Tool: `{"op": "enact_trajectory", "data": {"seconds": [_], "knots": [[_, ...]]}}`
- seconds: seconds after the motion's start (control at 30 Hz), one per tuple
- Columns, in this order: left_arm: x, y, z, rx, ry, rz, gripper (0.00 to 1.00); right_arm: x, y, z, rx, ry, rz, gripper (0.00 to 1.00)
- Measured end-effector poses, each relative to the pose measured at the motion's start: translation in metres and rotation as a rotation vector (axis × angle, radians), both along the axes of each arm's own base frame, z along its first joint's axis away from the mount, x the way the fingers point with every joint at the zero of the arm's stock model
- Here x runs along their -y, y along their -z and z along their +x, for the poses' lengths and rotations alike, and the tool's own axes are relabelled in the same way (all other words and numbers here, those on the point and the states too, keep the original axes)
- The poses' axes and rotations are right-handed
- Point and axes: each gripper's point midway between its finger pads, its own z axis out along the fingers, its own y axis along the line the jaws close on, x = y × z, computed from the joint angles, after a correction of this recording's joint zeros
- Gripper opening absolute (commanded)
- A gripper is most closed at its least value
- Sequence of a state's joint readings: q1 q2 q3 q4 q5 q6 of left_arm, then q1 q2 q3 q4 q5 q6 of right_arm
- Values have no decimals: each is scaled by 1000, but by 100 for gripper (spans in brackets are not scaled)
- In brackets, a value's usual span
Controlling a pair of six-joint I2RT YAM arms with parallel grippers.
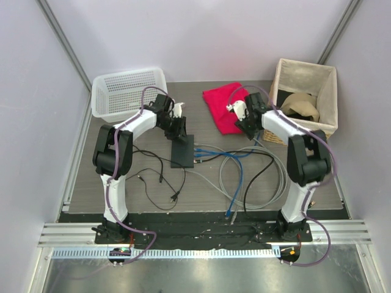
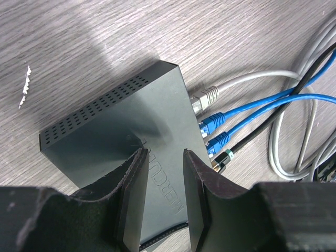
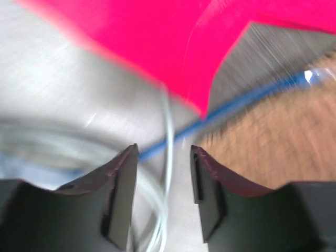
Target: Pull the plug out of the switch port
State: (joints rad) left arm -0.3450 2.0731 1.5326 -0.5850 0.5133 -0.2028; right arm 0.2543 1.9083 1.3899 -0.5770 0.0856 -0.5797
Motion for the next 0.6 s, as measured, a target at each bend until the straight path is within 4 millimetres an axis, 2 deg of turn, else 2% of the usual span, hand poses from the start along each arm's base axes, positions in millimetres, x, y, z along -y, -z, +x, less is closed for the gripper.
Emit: {"op": "enact_trajectory", "data": {"seconds": [0.13,0.17,0.23,0.3,0.37,0.4,0.47,0.53,0.6], "knots": [[2,0,0,1,1,-3,39,-3,-74,-41,121,-32,108,62],[3,0,0,1,2,-5,39,0,-100,-56,174,-42,135,62],[5,0,0,-3,4,-11,39,14,-136,-84,251,-42,161,61],[8,0,0,-5,6,-15,39,37,-139,-103,257,-6,147,63],[8,0,0,-11,2,-15,39,66,-120,-129,187,51,107,71],[8,0,1,-13,-2,-16,40,76,-103,-142,126,77,88,84],[9,0,1,-18,-3,-17,39,85,-69,-165,-6,105,65,95],[8,0,0,-19,-4,-17,39,88,-31,-184,-143,116,47,95],[8,0,0,-19,-4,-17,40,89,-7,-201,-244,126,34,95]]}}
